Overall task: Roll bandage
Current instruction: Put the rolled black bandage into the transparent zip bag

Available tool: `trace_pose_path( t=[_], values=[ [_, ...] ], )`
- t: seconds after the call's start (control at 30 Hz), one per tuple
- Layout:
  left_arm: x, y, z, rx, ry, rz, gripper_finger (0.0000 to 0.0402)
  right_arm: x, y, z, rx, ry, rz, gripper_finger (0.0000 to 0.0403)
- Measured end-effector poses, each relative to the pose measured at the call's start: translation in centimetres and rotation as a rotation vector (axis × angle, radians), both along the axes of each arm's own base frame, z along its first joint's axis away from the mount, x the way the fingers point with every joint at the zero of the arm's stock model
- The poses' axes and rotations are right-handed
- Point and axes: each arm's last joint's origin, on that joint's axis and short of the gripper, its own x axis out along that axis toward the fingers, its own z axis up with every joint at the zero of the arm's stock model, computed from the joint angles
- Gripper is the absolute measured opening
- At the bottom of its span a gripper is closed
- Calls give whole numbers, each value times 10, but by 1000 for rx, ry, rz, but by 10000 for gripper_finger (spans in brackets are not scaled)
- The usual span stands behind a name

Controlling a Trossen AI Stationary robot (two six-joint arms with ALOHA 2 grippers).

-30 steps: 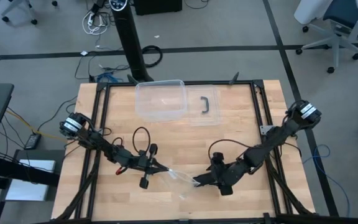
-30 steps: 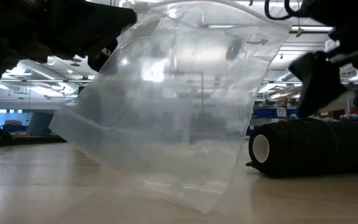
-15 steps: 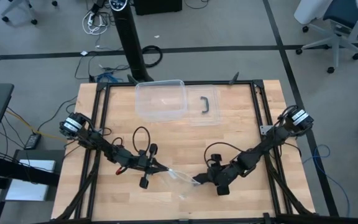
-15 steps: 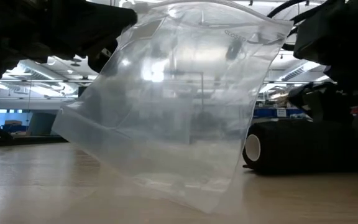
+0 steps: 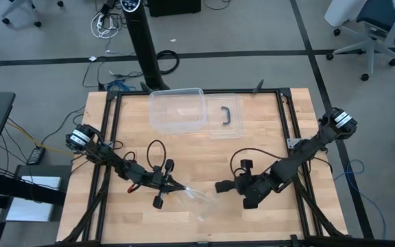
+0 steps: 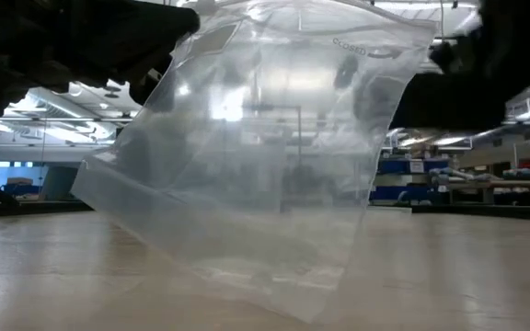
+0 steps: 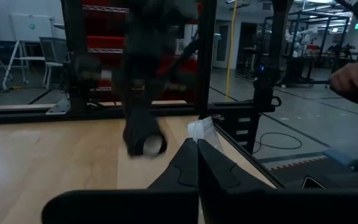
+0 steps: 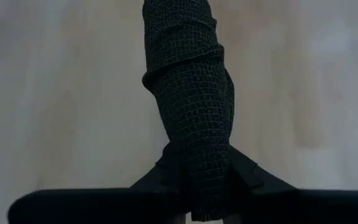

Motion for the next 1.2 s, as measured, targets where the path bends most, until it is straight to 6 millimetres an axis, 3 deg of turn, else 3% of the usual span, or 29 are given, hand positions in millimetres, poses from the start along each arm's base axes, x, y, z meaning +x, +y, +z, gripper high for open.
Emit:
trace_pose_path(
  t=[0.23,0.4,0.77,1.2],
  values=[
    [2,0,-1,-15,19,1,0,18,5,48,-47,-115,75,51],
    [7,-3,1,-10,25,1,0,27,1,61,-67,-146,105,51],
    [12,2,1,-2,35,32,0,42,7,32,-38,-38,171,51],
    [17,5,0,-25,72,46,0,45,9,35,10,-64,192,51]
  ],
)
